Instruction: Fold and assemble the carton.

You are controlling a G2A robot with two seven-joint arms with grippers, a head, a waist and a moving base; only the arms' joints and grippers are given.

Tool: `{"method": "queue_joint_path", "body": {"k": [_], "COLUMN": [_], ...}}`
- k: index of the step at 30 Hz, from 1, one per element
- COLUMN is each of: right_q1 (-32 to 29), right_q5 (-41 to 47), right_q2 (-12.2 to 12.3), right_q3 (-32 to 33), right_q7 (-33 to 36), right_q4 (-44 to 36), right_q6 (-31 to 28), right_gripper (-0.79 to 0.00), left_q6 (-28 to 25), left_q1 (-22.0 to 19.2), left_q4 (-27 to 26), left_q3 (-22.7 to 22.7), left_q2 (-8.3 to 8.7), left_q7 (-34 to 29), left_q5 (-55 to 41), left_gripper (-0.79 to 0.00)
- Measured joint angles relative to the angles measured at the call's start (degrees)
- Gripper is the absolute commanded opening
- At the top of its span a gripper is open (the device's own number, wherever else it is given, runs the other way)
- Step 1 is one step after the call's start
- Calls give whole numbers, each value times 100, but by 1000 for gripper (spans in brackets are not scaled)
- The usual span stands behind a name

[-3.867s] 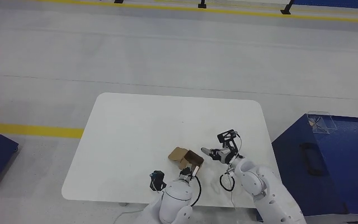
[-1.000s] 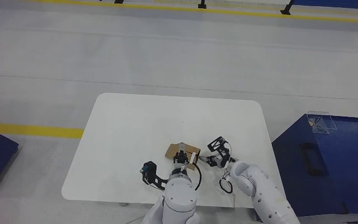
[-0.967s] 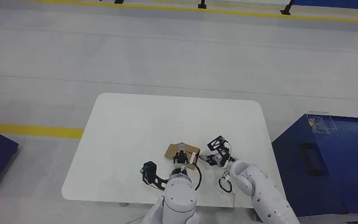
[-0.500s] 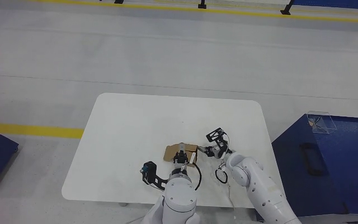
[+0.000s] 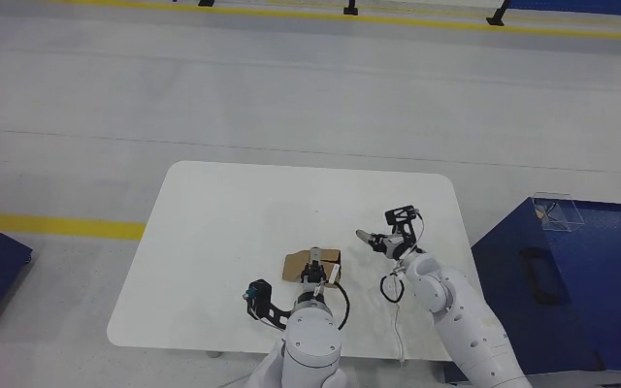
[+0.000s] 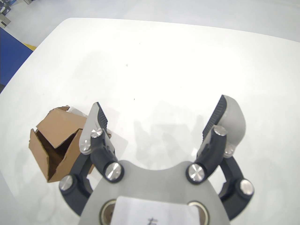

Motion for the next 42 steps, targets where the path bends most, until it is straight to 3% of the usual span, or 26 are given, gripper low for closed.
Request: {"method": "queue_joint_path", "body": {"k": [19,26,31,42], "right_q1": [-52,-897,-1016,-699], "right_q5": [-35,-761,-1030,-1176], "right_q2": [-1,-5,-55,-228], "right_q3": [-30,-223,-397,-829], "right_q7": [-65,-1381,-1791,-1936], "right_q4": [-71,-955,-1000,-480], "right_q6": [-53,43,266,476], "right_gripper": [0,0,0,0], "left_q6": [-55,-1702,-1535,-1543], "left_q1": [1,425,412,412], "left_q4": [26,120,122,122], "left_q3": [-19,-158,-154,-154], "left_q2": [17,199,196,196], "left_q7": [-27,-550,-534,-534], "left_q5": [54,1045,997,999], "left_gripper": [0,0,0,0]}}
